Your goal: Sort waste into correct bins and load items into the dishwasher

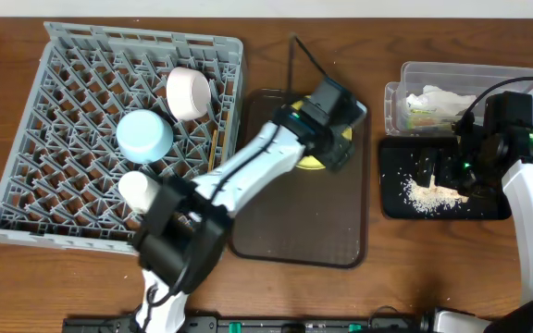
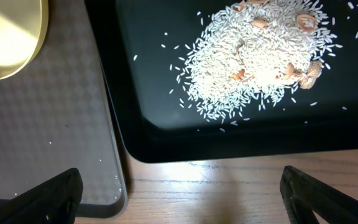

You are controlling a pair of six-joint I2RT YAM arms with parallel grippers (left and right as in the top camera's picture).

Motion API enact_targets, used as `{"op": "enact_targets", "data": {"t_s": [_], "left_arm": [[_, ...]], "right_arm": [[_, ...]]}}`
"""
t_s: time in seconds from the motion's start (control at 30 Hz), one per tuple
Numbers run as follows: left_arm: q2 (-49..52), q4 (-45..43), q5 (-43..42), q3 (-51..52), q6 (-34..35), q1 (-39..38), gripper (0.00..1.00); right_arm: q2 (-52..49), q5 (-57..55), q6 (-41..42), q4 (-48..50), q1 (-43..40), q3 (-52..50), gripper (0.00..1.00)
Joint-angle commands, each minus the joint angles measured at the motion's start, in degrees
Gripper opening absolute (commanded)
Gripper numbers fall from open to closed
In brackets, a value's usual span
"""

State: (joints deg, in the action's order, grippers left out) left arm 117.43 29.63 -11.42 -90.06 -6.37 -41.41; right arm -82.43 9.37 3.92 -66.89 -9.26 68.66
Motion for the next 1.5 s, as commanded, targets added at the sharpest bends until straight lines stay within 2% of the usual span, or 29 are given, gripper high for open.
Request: {"op": "enact_targets", "data": {"t_s": [0.0, 0.3, 0.33, 0.4, 0.43, 0.47, 0.53, 0.63, 0.67, 0.77, 0.87, 1.0, 1.17, 1.23, 1.4, 1.47], "left_arm": [[2.75, -0.42, 4.44, -0.50, -1.57, -2.03, 0.70], [7.32, -0.20, 6.99, 0.00, -1.55, -3.30, 0.68], [7.41, 0.04, 6.99, 0.15, -1.53, -3.30, 0.64], [7.65, 0.74, 6.99, 0.33, -1.53, -3.30, 0.48], [7.69, 1.49, 6.99, 0.48, -1.53, -3.30, 0.35], [7.69, 1.95, 6.97, 0.70, -1.51, -3.30, 0.28], [7.69, 3.37, 6.97, 0.87, -1.49, -3.52, 0.22], [7.69, 4.87, 6.97, 1.14, -1.49, -3.96, 0.19], [7.69, 5.42, 6.97, 1.14, -1.49, -4.11, 0.15], [7.69, 5.92, 6.99, 1.46, -1.51, -4.85, 0.15], [7.74, 5.84, 7.19, 1.73, -1.51, -5.46, 0.33], [7.89, 5.44, 10.32, 1.73, -1.51, -5.95, 0.37], [9.01, 5.40, 11.37, 1.77, -1.51, -6.10, 0.37], [10.14, 5.49, 12.55, 1.77, -1.49, -6.10, 0.36], [11.78, 6.78, 14.08, 1.77, -1.29, -6.10, 0.15], [11.78, 6.80, 14.12, 1.77, -1.29, -6.10, 0.11]], "right_arm": [[0.81, 0.11, 0.74, -0.15, -0.33, 1.09, 0.99], [0.81, 0.11, 0.74, -0.20, -0.33, 1.09, 0.99], [0.81, 0.11, 0.74, -0.22, -0.33, 1.09, 0.99], [0.81, 0.13, 0.74, -0.20, -0.33, 1.09, 0.99], [0.81, 0.13, 0.74, -0.20, -0.33, 1.07, 0.99], [0.81, 0.13, 0.74, -0.22, -0.33, 1.09, 0.99], [0.81, 0.13, 0.74, -0.22, -0.33, 1.09, 0.99], [0.81, 0.13, 0.74, -0.20, -0.33, 1.09, 0.99], [0.81, 0.11, 0.74, -0.20, -0.33, 1.09, 0.99], [0.81, 0.13, 0.74, -0.20, -0.33, 1.09, 0.99], [0.81, 0.11, 0.74, -0.20, -0.33, 1.09, 0.99], [0.81, 0.11, 0.74, -0.22, -0.33, 1.09, 0.99], [0.81, 0.13, 0.74, -0.20, -0.33, 1.09, 0.99], [0.81, 0.11, 0.74, -0.20, -0.33, 1.09, 0.99], [0.81, 0.11, 0.74, -0.26, -0.33, 1.09, 0.99], [0.81, 0.11, 0.74, -0.20, -0.33, 1.09, 0.99]]}}
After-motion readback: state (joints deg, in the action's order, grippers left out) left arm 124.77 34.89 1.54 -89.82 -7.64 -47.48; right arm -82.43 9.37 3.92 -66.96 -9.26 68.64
